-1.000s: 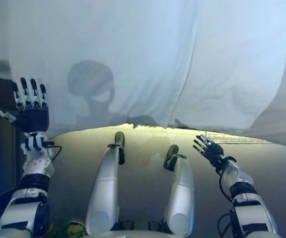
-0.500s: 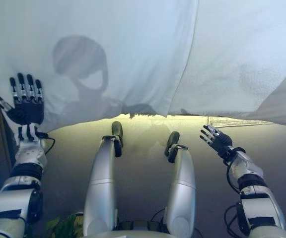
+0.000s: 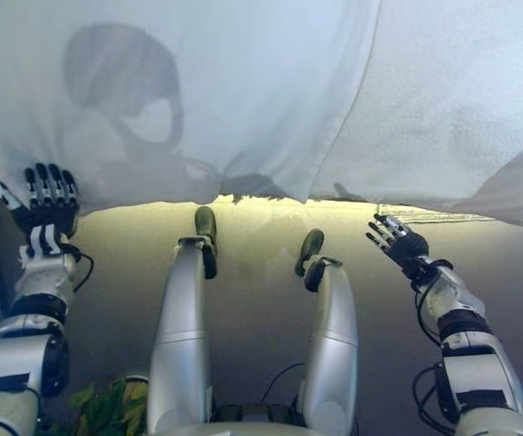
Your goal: Make the bed neatly
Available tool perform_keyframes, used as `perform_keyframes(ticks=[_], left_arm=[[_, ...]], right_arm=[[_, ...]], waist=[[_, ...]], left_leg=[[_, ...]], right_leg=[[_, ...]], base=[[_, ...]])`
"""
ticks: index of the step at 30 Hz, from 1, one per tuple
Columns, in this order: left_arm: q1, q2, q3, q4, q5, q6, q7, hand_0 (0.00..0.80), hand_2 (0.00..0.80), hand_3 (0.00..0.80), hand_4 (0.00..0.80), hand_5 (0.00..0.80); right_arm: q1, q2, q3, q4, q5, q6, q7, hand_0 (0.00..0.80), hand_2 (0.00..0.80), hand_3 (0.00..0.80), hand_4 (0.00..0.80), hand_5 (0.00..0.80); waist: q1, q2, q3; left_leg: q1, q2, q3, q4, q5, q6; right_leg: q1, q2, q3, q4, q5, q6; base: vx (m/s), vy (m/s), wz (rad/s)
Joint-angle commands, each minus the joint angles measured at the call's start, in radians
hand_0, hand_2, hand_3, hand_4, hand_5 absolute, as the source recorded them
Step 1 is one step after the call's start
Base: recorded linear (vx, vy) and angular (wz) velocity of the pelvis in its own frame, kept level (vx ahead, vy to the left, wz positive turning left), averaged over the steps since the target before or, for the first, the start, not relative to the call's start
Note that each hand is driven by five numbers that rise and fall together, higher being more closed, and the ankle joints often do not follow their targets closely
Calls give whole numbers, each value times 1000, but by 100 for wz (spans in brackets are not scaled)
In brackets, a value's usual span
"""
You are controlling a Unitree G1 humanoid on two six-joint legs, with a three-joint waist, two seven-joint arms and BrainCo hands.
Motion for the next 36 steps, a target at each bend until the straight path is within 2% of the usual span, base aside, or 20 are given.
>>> perform_keyframes(ticks=[1,9,17,23,24,25,26,36], left_arm=[[24,46,64,64,-28,2,20,0,0,0,0,0],[73,53,112,55,-48,-21,72,0,0,0,0,0],[162,47,162,45,-19,-2,76,0,0,0,0,0],[215,-10,169,30,13,18,77,0,0,0,0,0],[228,-29,169,24,21,17,85,0,0,0,0,0],[238,-41,169,22,21,12,89,0,0,0,0,0],[248,-54,170,19,18,7,86,0,0,0,0,0],[300,-139,142,-58,101,-5,55,0,0,0,0,0]], right_arm=[[12,-59,-10,11,26,-34,16,0,0,0,0,0],[45,-47,-35,-9,47,-56,24,0,0,0,0,0],[94,-11,-60,-38,49,-67,33,0,0,0,0,0],[115,43,-71,-76,46,-74,18,0,0,0,0,0],[119,54,-75,-91,47,-75,5,0,0,0,0,0],[123,60,-78,-100,49,-74,-3,0,0,0,0,0],[127,70,-81,-108,53,-77,-10,0,0,0,0,0],[202,142,-119,-128,61,-98,-35,0,0,0,0,0]], waist=[[26,-4,2],[37,-6,2],[41,12,2],[35,33,2],[34,37,2],[34,40,2],[34,42,2],[21,35,-6]], left_leg=[[83,-21,-13,-84,-8,-22],[82,-24,-16,-77,-14,-18],[142,-18,-4,-103,-12,-18],[253,-15,26,-158,-8,-20],[266,-15,39,-179,19,-16],[300,-16,38,-189,-2,-23],[321,-16,43,-206,6,-25],[569,-6,73,-396,75,-37]], right_leg=[[-11,2,33,14,121,8],[-8,-5,20,14,126,12],[42,-13,16,4,122,18],[128,-24,11,-37,122,26],[139,-30,0,-60,143,18],[168,-30,5,-65,126,29],[186,-33,2,-80,132,28],[390,-43,-24,-235,192,37]], base=[[-19,-14,3],[-13,-34,0],[-15,-66,1],[-29,-98,6],[-15,-101,7],[-20,-128,9],[68,-150,8],[-10,-169,7]])
